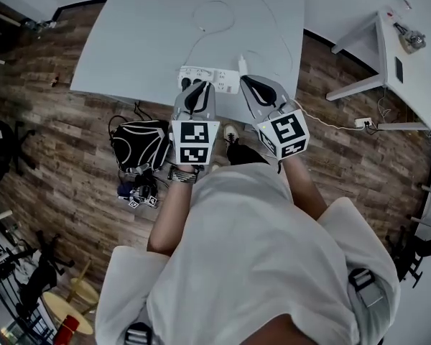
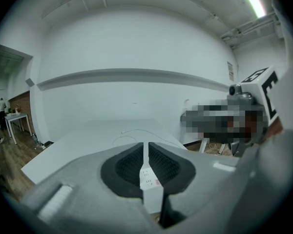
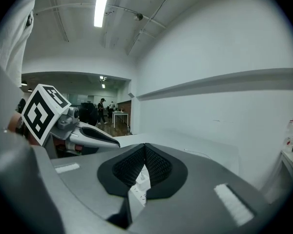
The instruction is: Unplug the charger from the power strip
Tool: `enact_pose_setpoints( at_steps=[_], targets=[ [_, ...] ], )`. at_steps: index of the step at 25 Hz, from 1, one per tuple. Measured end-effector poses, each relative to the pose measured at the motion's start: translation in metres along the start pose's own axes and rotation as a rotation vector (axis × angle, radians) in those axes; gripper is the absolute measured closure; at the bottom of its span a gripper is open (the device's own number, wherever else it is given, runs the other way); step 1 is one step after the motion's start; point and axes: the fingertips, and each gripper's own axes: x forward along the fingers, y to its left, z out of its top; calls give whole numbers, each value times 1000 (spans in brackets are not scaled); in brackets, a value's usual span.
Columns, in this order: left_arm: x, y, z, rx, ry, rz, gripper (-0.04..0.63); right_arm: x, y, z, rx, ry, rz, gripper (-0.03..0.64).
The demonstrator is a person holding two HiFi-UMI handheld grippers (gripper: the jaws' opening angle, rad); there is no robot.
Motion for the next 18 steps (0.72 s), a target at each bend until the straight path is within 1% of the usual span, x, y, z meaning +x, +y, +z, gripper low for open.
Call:
enact_pose_setpoints(
  at_steps=[3, 4, 10, 13, 18],
  targets=[
    [16, 5, -8, -21, 32, 16, 549, 17, -7, -8, -3, 17, 47, 614],
    [21, 6, -10, -30, 40, 25, 544, 23, -9, -11, 0, 25, 63, 602],
    [45, 23, -19, -66, 60, 76, 526, 60, -27, -41, 23, 87, 124, 589],
    [58, 26, -33, -104, 91, 81, 517, 74, -33, -60, 29, 120, 147, 589],
    [73, 28, -57, -145, 153, 80, 499, 91, -43, -86, 53, 171, 168, 588]
  ],
)
